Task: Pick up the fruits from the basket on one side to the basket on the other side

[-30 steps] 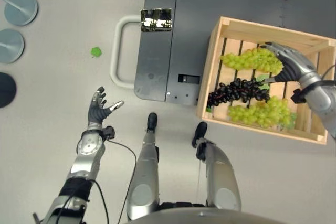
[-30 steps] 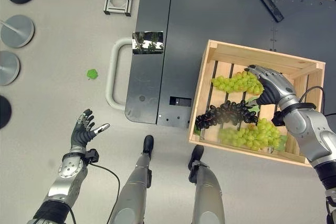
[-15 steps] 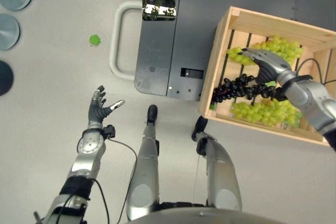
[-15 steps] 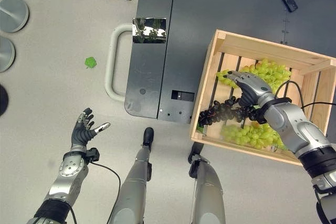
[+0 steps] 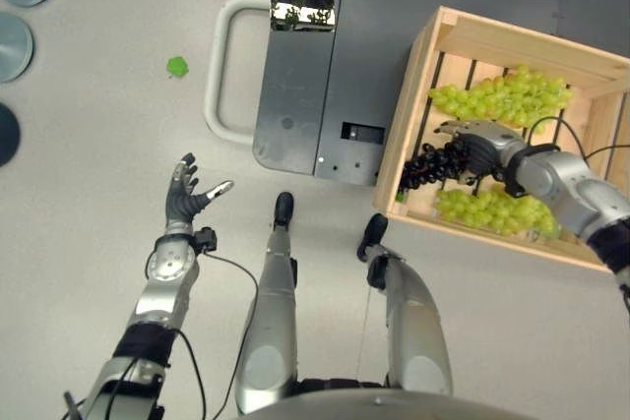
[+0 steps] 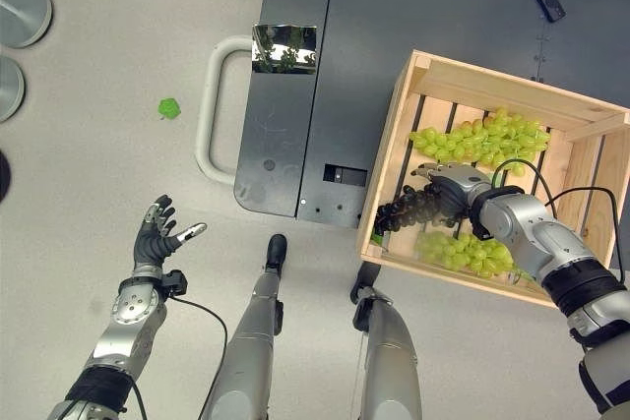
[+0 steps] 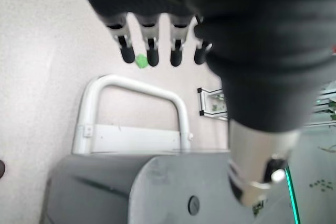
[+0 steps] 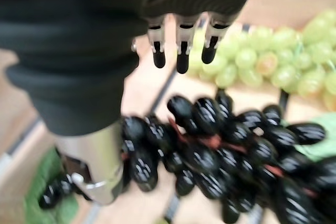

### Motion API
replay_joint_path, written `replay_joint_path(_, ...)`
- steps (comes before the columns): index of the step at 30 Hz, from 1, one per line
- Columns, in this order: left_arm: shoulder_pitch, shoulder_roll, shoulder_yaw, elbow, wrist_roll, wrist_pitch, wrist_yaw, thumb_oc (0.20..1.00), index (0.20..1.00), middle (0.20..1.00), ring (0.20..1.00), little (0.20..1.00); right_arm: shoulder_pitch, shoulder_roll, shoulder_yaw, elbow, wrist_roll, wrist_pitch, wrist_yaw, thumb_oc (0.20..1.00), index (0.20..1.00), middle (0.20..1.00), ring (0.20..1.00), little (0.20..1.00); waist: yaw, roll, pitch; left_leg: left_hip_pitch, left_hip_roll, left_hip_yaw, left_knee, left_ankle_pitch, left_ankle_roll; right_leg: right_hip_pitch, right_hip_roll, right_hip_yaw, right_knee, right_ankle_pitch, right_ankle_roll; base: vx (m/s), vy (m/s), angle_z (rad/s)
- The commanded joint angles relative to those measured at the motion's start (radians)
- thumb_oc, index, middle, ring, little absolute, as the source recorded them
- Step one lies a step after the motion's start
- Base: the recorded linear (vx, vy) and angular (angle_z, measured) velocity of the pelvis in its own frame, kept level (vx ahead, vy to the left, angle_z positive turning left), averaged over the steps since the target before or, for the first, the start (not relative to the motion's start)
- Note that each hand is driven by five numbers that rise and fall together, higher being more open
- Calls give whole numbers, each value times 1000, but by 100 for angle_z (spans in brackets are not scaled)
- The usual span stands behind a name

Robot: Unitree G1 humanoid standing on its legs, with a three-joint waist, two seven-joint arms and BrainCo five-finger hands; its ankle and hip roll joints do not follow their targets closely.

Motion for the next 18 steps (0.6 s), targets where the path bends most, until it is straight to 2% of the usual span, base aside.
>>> replay_joint_path(1,15,38,19,-54,21,-19,-11,1000,1000,1000,1000,1000,-68,-97,71,-4,-28,0,59,1000,1000,1000,1000,1000,-3,-33,-16,-7,-20,-3,104,-92,28,21,-11,17,-30,-23,86,0,0,0)
replay_joint_path(5,17,39,12,-52,22,-15,-22,1000,1000,1000,1000,1000,-50,-132,79,18,-35,0,83,1000,1000,1000,1000,1000,-3,-36,-16,-2,-21,-6,103,-95,26,28,-13,13,-30,-28,85,0,0,0)
replay_joint_path(9,9,39,5,-48,24,-15,-25,1000,1000,1000,1000,1000,-48,-126,84,84,-50,4,68,1000,1000,1000,1000,1000,-2,-33,-16,-9,-22,-8,99,-88,28,21,-14,12,-34,-20,85,0,0,0)
replay_joint_path(15,7,29,-6,-49,24,-11,-19,1000,1000,1000,1000,1000,-47,-90,66,100,-62,17,29,1000,1000,1000,1000,1000,-3,-27,-16,-21,-25,-3,101,-87,31,8,-14,21,-34,-16,85,0,0,0)
replay_joint_path(18,1,21,-13,-40,24,-10,-18,1000,1000,1000,1000,1000,-49,-43,60,107,-68,23,19,1000,1000,1000,1000,1000,-3,-23,-16,-19,-26,-1,100,-88,33,5,-15,23,-33,-16,85,0,0,0)
